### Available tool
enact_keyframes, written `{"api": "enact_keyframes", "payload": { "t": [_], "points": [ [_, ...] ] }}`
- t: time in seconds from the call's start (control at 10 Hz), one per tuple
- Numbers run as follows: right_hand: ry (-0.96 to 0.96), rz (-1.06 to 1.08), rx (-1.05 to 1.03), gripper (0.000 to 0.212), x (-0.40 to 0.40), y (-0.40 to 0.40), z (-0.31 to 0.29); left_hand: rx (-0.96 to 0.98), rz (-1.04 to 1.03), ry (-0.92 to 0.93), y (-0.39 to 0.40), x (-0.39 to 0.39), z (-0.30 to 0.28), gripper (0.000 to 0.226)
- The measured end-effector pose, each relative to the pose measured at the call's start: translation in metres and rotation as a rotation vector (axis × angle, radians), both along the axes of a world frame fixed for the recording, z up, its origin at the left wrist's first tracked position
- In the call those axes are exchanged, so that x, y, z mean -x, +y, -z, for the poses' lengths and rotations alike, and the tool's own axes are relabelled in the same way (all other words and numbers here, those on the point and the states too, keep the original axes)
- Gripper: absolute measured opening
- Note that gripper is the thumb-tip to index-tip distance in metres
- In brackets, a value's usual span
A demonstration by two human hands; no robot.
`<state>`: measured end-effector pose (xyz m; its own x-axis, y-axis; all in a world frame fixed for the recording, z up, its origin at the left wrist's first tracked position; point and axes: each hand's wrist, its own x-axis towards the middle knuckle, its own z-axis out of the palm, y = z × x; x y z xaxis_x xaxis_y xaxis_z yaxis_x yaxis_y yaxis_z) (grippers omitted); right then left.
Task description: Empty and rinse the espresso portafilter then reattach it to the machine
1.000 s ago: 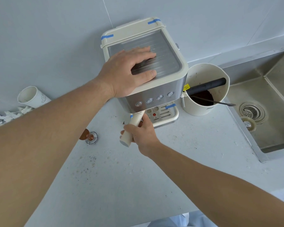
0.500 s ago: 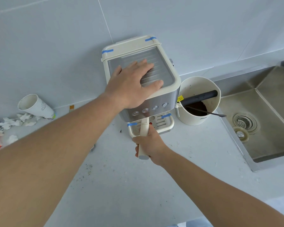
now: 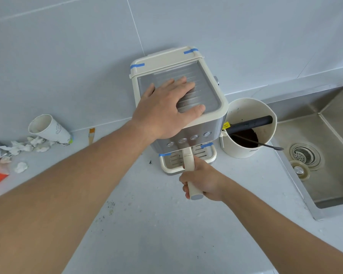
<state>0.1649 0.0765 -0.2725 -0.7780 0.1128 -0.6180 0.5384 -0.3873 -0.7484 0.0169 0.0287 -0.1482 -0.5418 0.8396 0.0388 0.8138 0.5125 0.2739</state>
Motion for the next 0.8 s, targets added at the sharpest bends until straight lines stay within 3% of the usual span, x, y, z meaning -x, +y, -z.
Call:
{"api": "enact_keyframes", "payload": {
  "t": [0.2, 0.3, 0.5, 0.8],
  "points": [
    [-0.008, 0.015, 0.043, 0.042, -0.001, -0.002, -0.002, -0.031, -0.002, -0.016, 0.000, 0.000, 0.001, 0.069],
    [0.001, 0.040, 0.052, 0.023, -0.007, -0.002, -0.008, -0.101, -0.016, -0.047, -0.003, -0.001, 0.001, 0.064],
    [-0.031, 0.106, -0.018, 0.035, -0.022, 0.007, -0.013, -0.254, -0.069, -0.062, -0.008, -0.012, -0.008, 0.043],
    [0.050, 0.304, 0.010, 0.016, -0.047, 0.029, -0.051, -0.310, -0.092, -0.110, -0.009, -0.018, -0.012, 0.027]
  ]
}}
